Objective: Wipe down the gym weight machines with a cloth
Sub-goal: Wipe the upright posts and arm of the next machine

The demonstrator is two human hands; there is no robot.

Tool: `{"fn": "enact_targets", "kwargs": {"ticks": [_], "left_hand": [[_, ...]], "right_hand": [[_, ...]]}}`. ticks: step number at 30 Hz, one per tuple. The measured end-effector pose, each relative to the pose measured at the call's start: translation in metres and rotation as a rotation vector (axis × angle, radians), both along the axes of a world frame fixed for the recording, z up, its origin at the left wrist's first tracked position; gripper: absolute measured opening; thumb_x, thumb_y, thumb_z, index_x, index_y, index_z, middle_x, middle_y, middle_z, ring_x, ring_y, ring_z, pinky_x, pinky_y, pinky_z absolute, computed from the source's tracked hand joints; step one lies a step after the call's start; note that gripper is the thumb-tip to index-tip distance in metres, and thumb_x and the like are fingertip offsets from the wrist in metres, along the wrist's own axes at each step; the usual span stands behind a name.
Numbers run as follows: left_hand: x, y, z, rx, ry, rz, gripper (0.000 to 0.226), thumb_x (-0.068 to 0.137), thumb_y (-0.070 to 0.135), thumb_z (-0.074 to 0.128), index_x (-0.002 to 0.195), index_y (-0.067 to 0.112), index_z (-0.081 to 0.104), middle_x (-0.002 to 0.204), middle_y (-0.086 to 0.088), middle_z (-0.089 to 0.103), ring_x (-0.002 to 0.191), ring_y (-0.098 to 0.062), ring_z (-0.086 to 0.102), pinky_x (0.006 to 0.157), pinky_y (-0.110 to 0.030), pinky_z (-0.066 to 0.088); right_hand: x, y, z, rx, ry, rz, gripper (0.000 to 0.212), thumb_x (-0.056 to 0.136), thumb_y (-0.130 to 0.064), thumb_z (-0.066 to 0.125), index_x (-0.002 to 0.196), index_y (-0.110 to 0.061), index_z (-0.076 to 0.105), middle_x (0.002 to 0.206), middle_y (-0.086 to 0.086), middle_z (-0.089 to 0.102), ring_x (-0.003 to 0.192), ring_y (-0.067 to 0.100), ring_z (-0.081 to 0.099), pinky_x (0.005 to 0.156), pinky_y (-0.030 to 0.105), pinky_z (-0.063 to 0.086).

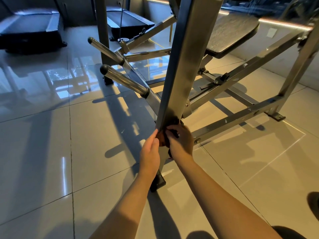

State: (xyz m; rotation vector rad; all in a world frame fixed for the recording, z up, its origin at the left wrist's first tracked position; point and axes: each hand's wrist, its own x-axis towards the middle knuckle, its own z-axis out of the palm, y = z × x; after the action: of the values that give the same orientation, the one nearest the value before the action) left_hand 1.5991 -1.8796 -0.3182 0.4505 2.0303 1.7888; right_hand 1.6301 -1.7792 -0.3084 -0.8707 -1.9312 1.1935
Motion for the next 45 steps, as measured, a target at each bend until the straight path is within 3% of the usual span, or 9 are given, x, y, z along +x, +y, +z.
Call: {"fn": "enact_targets", "kwargs": {"ticks": [4, 8, 13, 16, 23, 28, 34, 41, 45], "left_hand": [[-0.003, -0.001, 0.0, -0.011, -0.007, -0.005, 0.027, 0.109, 0.037, 0.035, 0.104, 0.033, 0.062, 0.106, 0.004, 0.065, 0.097, -0.001, 0.055, 0.078, -0.018, 0.043], [-0.01, 0.0, -0.009, -0.032, -0.02, 0.034, 0.025, 0.108, 0.032, 0.037, 0.105, 0.034, 0.062, 0.105, -0.004, 0.066, 0.099, -0.014, 0.06, 0.085, -0.03, 0.047], [0.004, -0.001, -0.016, -0.131, 0.013, 0.007, 0.048, 0.107, 0.017, 0.044, 0.151, 0.036, 0.041, 0.143, 0.017, 0.048, 0.129, -0.002, 0.043, 0.106, -0.026, 0.037], [0.004, -0.001, -0.025, -0.165, 0.099, -0.026, 0.05, 0.107, 0.021, 0.046, 0.153, 0.036, 0.036, 0.154, 0.016, 0.04, 0.139, -0.003, 0.037, 0.111, -0.028, 0.037], [0.0, 0.001, -0.029, -0.072, -0.047, 0.052, 0.04, 0.109, 0.035, 0.038, 0.149, 0.034, 0.046, 0.146, 0.015, 0.051, 0.138, -0.01, 0.043, 0.11, -0.029, 0.037], [0.002, -0.004, -0.034, -0.06, -0.085, 0.076, 0.041, 0.109, 0.035, 0.036, 0.149, 0.041, 0.041, 0.149, 0.011, 0.049, 0.139, -0.012, 0.043, 0.109, -0.03, 0.038], [0.001, -0.002, -0.037, 0.038, -0.122, 0.084, 0.037, 0.107, 0.046, 0.035, 0.136, 0.036, 0.056, 0.128, 0.014, 0.063, 0.125, -0.007, 0.054, 0.106, -0.033, 0.044], [-0.004, 0.0, -0.042, 0.064, -0.187, 0.143, 0.032, 0.109, 0.036, 0.036, 0.137, 0.038, 0.052, 0.128, 0.013, 0.058, 0.126, -0.011, 0.051, 0.106, -0.032, 0.044], [0.0, -0.001, -0.044, 0.003, -0.129, 0.108, 0.045, 0.109, 0.027, 0.039, 0.151, 0.041, 0.035, 0.142, 0.015, 0.044, 0.128, -0.004, 0.041, 0.094, -0.016, 0.042]], "right_hand": [[-0.009, -0.003, 0.038, -0.008, 0.209, 0.099, 0.02, 0.1, -0.019, 0.061, 0.101, -0.039, 0.065, 0.109, -0.026, 0.055, 0.105, -0.015, 0.052, 0.083, 0.003, 0.047], [-0.011, -0.006, 0.005, 0.07, 0.136, 0.039, 0.016, 0.096, -0.019, 0.066, 0.095, -0.035, 0.068, 0.106, -0.017, 0.061, 0.102, -0.01, 0.054, 0.086, 0.008, 0.045], [-0.005, 0.004, -0.053, -0.145, -0.033, -0.003, 0.01, 0.093, -0.007, 0.068, 0.101, -0.006, 0.074, 0.109, 0.008, 0.069, 0.104, 0.012, 0.063, 0.082, 0.005, 0.041], [-0.002, 0.01, -0.048, -0.12, 0.144, -0.055, 0.014, 0.089, 0.01, 0.065, 0.101, 0.005, 0.071, 0.104, 0.008, 0.068, 0.096, -0.012, 0.06, 0.093, 0.013, 0.046], [-0.012, 0.014, -0.008, -0.032, 0.252, -0.1, 0.017, 0.094, -0.002, 0.066, 0.111, -0.002, 0.064, 0.108, -0.008, 0.058, 0.101, -0.018, 0.054, 0.091, 0.007, 0.046], [-0.003, -0.006, -0.052, -0.219, 0.033, 0.014, 0.02, 0.09, -0.01, 0.073, 0.109, -0.006, 0.068, 0.11, 0.001, 0.065, 0.109, 0.016, 0.062, 0.081, 0.001, 0.042], [-0.006, -0.005, 0.007, -0.002, 0.149, 0.145, 0.013, 0.098, -0.019, 0.064, 0.107, -0.027, 0.069, 0.108, -0.019, 0.057, 0.106, -0.019, 0.048, 0.087, 0.003, 0.045], [-0.005, -0.018, -0.031, -0.087, 0.012, 0.214, 0.018, 0.096, 0.002, 0.061, 0.107, 0.0, 0.075, 0.11, 0.002, 0.066, 0.106, 0.014, 0.064, 0.094, 0.012, 0.05], [0.005, -0.011, -0.039, -0.148, -0.018, 0.191, 0.015, 0.091, -0.004, 0.07, 0.093, -0.015, 0.079, 0.094, -0.025, 0.064, 0.089, -0.01, 0.062, 0.085, 0.008, 0.048]]}}
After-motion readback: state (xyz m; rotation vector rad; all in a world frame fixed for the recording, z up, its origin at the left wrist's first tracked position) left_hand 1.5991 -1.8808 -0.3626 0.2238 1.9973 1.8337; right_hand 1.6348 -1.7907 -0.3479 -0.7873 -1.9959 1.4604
